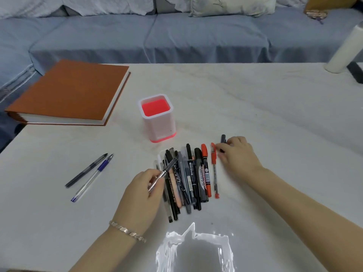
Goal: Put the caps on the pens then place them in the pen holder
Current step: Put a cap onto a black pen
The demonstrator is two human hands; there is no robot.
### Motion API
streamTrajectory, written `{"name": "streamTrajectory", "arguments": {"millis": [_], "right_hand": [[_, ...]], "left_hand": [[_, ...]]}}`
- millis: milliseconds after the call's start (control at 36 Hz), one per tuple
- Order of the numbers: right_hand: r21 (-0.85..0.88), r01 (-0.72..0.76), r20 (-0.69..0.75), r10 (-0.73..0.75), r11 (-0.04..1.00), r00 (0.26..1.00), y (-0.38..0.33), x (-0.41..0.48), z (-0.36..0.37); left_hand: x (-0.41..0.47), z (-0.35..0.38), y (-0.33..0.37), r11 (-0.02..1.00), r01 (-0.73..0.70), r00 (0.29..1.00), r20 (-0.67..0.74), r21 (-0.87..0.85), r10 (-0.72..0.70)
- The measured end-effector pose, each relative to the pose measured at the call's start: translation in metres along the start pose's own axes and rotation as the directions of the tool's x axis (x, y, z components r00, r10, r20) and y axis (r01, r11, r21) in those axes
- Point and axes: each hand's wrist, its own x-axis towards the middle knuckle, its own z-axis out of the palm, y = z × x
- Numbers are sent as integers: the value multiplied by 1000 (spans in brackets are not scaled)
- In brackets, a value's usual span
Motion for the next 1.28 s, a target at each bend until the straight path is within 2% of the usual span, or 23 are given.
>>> {"name": "streamTrajectory", "arguments": {"millis": [139,222,278,306,361,389,528,611,639,722,806,972,1278], "right_hand": [[17,-29,-78,30,999,997,-3,6,4],[141,-48,-135,68,989,989,-3,-2,3],[305,-79,-188,141,949,972,-3,-13,0],[434,-96,-202,201,896,959,-5,-19,-4],[694,-110,-161,302,712,940,-10,-33,-14],[771,-114,-125,323,627,938,-13,-40,-18],[956,-127,32,339,265,940,-21,-70,-36],[986,-169,161,325,-2,932,-23,-82,-40],[985,-167,175,316,-53,933,-24,-84,-40],[984,-151,172,278,-93,945,-32,-87,-43],[975,-135,172,218,-177,961,-43,-88,-46],[940,-150,219,205,-305,954,-57,-89,-44],[946,-196,245,174,-258,954,-62,-94,-38]], "left_hand": [[0,-1,2,1000,17,1000,11,-24,-16],[0,1,2,999,32,999,23,-19,-32],[0,2,2,999,42,999,26,-23,-41],[0,3,2,999,42,999,28,-30,-41],[0,4,3,997,45,998,38,-56,-43],[-1,5,5,996,50,998,45,-78,-47],[-1,12,11,976,95,993,90,-195,-79],[-4,13,14,966,105,990,119,-237,-78],[-5,13,15,964,102,989,129,-247,-72],[-10,11,18,961,99,986,155,-260,-59],[-13,9,18,963,82,985,169,-257,-39],[-19,4,16,967,86,983,180,-239,-43],[-26,-2,20,981,37,983,182,-190,-2]]}}
